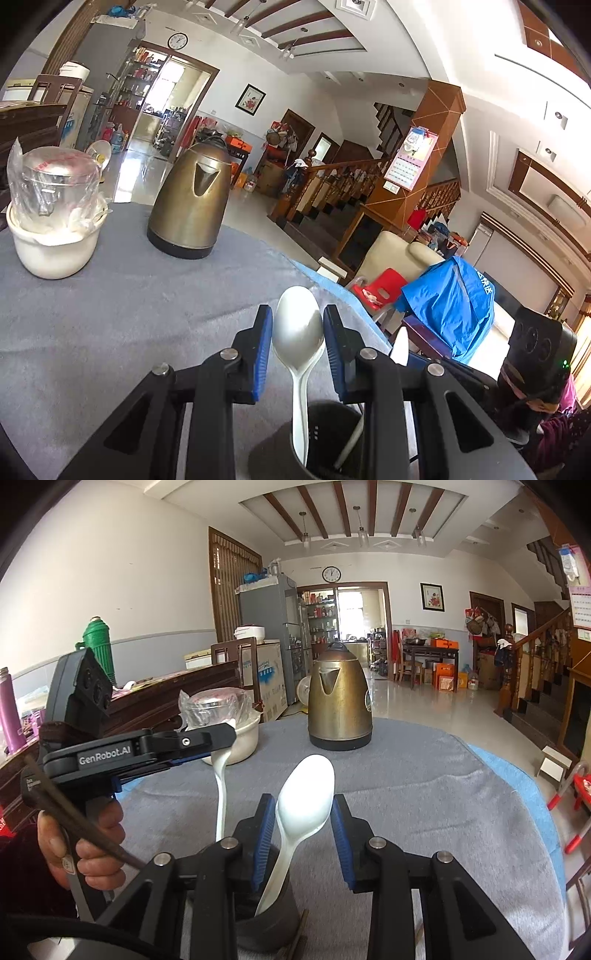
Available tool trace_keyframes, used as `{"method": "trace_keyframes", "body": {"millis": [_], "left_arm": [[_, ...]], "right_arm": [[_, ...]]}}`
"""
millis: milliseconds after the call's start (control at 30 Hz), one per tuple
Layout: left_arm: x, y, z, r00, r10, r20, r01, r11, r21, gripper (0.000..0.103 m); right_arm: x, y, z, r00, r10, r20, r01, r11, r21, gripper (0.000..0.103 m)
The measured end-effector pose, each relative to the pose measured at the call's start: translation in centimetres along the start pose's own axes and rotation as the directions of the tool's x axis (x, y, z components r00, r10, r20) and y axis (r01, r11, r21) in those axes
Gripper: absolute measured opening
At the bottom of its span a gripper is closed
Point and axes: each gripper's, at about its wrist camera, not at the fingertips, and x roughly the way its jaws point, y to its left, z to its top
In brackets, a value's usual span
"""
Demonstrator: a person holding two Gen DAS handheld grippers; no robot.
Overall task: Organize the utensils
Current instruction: 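Lift both spoons over the gray cup and open both grippers to drop them in, then grasp a brown chopstick with the right gripper while the left gripper grasps another chopstick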
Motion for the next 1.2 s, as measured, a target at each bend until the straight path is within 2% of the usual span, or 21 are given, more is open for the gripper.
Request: {"method": "trace_keyframes", "body": {"millis": [67,133,167,200,233,367,467,533,600,700,933,1067,1200], "left_arm": [[-0.3,0.1,0.0,1.000,-0.008,-0.017,0.008,1.000,-0.011,0.029],[-0.5,0.2,0.0,0.999,-0.024,-0.040,0.023,0.999,-0.029,0.034],[-0.8,0.3,0.0,0.998,-0.032,-0.051,0.030,0.999,-0.046,0.038],[-1.2,0.3,0.0,0.998,-0.031,-0.053,0.028,0.998,-0.057,0.039],[-1.6,0.4,-0.1,0.998,-0.029,-0.051,0.026,0.998,-0.062,0.039],[-5.0,0.3,-0.6,1.000,0.024,-0.013,-0.025,0.997,-0.079,0.041],[-8.3,0.0,-1.4,0.991,0.134,0.000,-0.134,0.988,-0.081,0.056],[-10.2,-0.7,-2.5,0.972,0.233,-0.025,-0.234,0.969,-0.075,0.062],[-11.3,-1.2,-3.9,0.951,0.302,-0.064,-0.306,0.950,-0.070,0.068],[-12.5,-2.7,-7.0,0.907,0.395,-0.147,-0.407,0.911,-0.063,0.068],[-10.7,-7.5,-12.9,0.839,0.466,-0.280,-0.488,0.873,-0.013,0.068],[-8.0,-10.1,-14.2,0.817,0.477,-0.323,-0.491,0.870,0.041,0.068],[-5.2,-11.2,-14.8,0.806,0.465,-0.366,-0.482,0.875,0.050,0.068]], "right_arm": [[-0.3,-0.1,-0.1,0.999,0.027,-0.030,-0.026,1.000,0.014,0.035],[-0.7,-0.2,0.0,0.998,0.048,-0.044,-0.046,0.998,0.033,0.039],[-1.0,-0.3,0.0,0.996,0.065,-0.058,-0.062,0.997,0.052,0.056],[-1.3,-0.5,0.0,0.995,0.074,-0.061,-0.070,0.995,0.068,0.064],[-1.8,-0.7,0.0,0.995,0.083,-0.047,-0.078,0.993,0.085,0.066],[-4.4,-1.7,0.3,0.998,0.069,0.006,-0.069,0.990,0.127,0.066],[-6.3,-3.0,0.7,0.999,0.033,0.026,-0.036,0.988,0.152,0.066],[-7.6,-4.2,0.7,0.999,0.020,0.025,-0.024,0.985,0.174,0.064],[-8.4,-5.0,0.6,1.000,0.007,0.010,-0.009,0.984,0.180,0.057],[-9.4,-6.3,-0.2,0.999,0.008,-0.048,0.001,0.981,0.192,0.040],[-9.9,-8.3,-4.5,0.979,0.009,-0.204,0.031,0.981,0.190,0.039],[-9.7,-9.6,-6.5,0.961,0.020,-0.275,0.043,0.974,0.221,0.034],[-9.6,-11.0,-8.6,0.946,0.048,-0.322,0.046,0.960,0.278,0.033]]}}
